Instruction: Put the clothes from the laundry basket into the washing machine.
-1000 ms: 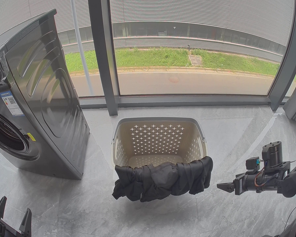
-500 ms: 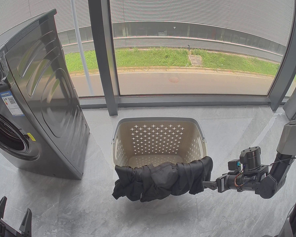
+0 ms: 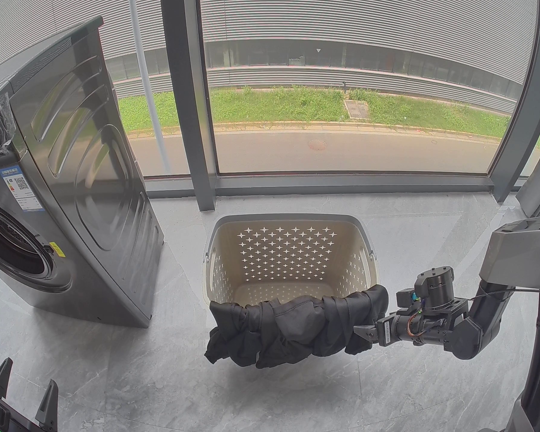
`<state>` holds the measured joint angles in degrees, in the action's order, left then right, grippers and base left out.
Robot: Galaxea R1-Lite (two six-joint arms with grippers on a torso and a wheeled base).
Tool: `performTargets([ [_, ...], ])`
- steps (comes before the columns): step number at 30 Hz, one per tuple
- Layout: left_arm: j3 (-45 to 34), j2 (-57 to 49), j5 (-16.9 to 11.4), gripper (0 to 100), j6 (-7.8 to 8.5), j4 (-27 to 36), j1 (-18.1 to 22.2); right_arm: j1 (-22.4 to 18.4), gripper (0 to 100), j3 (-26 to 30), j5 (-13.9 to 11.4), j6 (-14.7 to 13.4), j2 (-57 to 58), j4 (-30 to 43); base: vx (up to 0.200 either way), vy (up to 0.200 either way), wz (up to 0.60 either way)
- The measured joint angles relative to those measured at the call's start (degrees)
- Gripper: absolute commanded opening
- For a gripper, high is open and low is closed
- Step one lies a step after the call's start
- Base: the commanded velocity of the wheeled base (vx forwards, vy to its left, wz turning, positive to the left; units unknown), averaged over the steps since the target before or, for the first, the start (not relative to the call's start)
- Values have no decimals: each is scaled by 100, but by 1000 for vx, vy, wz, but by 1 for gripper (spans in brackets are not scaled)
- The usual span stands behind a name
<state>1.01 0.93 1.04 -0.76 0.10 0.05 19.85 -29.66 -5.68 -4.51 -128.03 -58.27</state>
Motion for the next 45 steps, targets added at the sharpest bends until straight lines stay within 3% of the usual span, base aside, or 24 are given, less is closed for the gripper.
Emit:
performTargets([
  [18,0,0,-2,100,0,0,0,88,100,-464,49,-41,-328,-11,0,0,0],
  [29,0,0,0,100,0,0,2,104,100,-694,201,-66,-466,-16,0,0,0],
  [30,0,0,-2,100,-2,0,2,104,0,-707,229,-68,-469,-18,0,0,0],
  [45,0,0,0,100,-2,0,0,115,0,-697,323,-140,-497,-16,0,0,0],
])
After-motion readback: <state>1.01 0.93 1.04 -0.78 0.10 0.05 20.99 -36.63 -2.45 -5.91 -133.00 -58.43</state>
